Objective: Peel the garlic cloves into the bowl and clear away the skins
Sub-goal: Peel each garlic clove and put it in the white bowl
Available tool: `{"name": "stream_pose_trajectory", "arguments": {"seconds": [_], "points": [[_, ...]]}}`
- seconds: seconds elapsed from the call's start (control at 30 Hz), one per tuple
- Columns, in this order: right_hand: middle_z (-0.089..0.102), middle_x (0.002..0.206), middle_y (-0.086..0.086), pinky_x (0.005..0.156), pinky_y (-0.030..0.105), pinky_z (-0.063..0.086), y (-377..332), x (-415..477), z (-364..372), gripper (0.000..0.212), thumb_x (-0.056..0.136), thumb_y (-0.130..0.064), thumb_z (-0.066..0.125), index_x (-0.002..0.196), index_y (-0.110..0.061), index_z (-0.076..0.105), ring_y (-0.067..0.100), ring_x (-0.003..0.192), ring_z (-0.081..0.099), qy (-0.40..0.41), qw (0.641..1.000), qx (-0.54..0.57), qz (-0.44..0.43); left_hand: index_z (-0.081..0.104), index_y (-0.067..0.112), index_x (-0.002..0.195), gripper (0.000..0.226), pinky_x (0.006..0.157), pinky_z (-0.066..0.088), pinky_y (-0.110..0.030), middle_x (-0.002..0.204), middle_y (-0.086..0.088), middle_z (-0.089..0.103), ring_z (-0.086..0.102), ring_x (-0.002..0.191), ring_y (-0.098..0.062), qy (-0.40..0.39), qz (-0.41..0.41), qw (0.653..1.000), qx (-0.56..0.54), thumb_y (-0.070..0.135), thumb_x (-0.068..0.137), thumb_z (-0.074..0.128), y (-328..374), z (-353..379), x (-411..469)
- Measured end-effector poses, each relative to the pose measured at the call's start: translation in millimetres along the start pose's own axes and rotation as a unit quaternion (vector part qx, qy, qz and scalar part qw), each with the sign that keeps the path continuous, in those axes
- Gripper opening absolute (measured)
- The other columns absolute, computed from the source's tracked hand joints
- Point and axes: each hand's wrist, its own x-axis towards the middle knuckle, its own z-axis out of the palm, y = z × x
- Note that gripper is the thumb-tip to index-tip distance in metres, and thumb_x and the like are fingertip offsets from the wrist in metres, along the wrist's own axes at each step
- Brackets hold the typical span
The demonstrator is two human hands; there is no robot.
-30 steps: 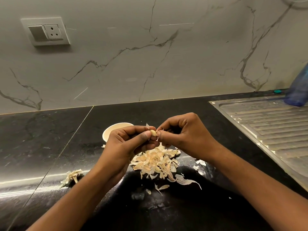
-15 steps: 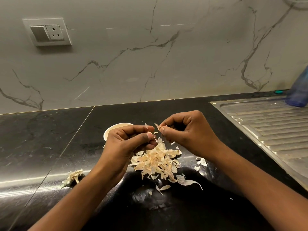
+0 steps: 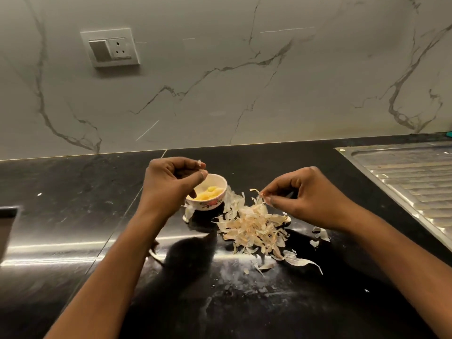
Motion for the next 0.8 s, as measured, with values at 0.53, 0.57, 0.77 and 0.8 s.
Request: {"name": "stream_pose_trajectory", "arguments": {"seconds": [0.53,0.57,0.77,0.8], "points": [[0.082,0.091,-0.004,0.08,0.024,0.061,-1,0,-20,0.017,0.085,-0.013,0.089,0.101,-0.016,0.083,0.014,0.086,0.079,-0.077,0.992,0.089,0.052,0.083,0.023,0.092,0.013,0.049,0.054,-0.03,0.075,0.015,0.076,0.065,0.054,-0.014,-0.018,0.113,0.99,0.081,0.035,0.092,0.078,4,21,-14],[0.082,0.092,-0.004,0.079,0.025,0.061,-2,1,-22,0.018,0.085,-0.013,0.089,0.102,-0.016,0.083,0.014,0.086,0.079,-0.085,0.991,0.087,0.057,0.082,0.022,0.088,0.014,0.046,0.052,-0.031,0.07,0.013,0.075,0.061,0.048,-0.016,-0.033,0.127,0.989,0.065,0.035,0.092,0.078,7,26,-18],[0.08,0.085,0.005,0.07,0.046,0.063,5,-5,-55,0.016,0.088,-0.015,0.087,0.103,-0.021,0.084,0.024,0.077,0.076,-0.207,0.97,0.013,0.125,0.081,0.02,0.085,0.011,0.053,0.05,-0.04,0.052,0.015,0.057,0.039,0.041,-0.007,-0.138,0.153,0.977,0.061,0.029,0.09,0.084,2,54,-40],[0.081,0.086,0.005,0.076,0.054,0.063,7,-6,-59,0.017,0.087,-0.017,0.088,0.102,-0.023,0.084,0.026,0.081,0.077,-0.229,0.964,-0.004,0.135,0.081,0.02,0.086,0.008,0.06,0.056,-0.048,0.048,0.016,0.053,0.035,0.04,-0.007,-0.146,0.15,0.975,0.067,0.025,0.09,0.084,1,55,-41]]}}
